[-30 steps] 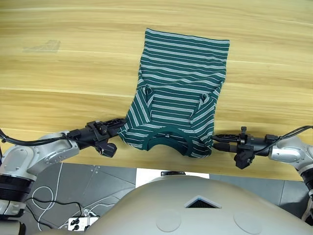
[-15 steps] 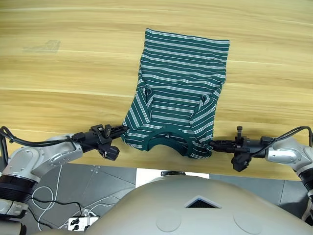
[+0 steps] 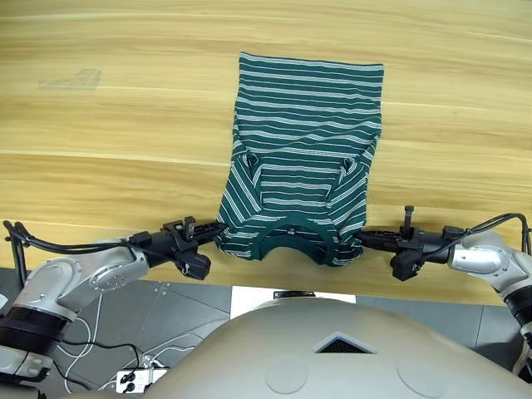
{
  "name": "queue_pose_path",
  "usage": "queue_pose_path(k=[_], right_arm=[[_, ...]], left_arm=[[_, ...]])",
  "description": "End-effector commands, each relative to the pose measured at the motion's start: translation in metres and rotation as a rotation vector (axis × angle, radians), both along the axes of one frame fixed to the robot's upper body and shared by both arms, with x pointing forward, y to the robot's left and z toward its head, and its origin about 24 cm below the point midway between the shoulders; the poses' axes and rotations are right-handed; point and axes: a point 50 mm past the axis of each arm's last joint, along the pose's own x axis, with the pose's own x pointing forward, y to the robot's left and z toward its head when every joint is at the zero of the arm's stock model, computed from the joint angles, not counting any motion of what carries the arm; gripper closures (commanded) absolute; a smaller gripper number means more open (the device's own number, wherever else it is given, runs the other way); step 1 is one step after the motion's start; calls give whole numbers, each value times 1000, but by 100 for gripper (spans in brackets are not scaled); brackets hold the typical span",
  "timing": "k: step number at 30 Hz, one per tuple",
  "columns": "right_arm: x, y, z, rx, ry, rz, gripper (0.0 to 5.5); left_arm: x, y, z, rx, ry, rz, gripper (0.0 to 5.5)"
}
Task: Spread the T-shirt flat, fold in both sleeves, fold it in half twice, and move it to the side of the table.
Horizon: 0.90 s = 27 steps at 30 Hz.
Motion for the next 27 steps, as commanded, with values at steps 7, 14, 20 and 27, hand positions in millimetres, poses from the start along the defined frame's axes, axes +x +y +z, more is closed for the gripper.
queue_pose_path(k=[7,14,20,27], right_arm=[[15,14,20,66,363,-259,547],[29,-6,62,7,663,-339,547],[35,-2,73,105,694,-364,547],[28,-8,99,152,615,-381,547]], left_arm=[[15,27,50,59,164,281,550],[9,53,68,35,146,452,550],[-7,24,74,-141,244,426,550],[-25,15,101,-117,237,392,550]])
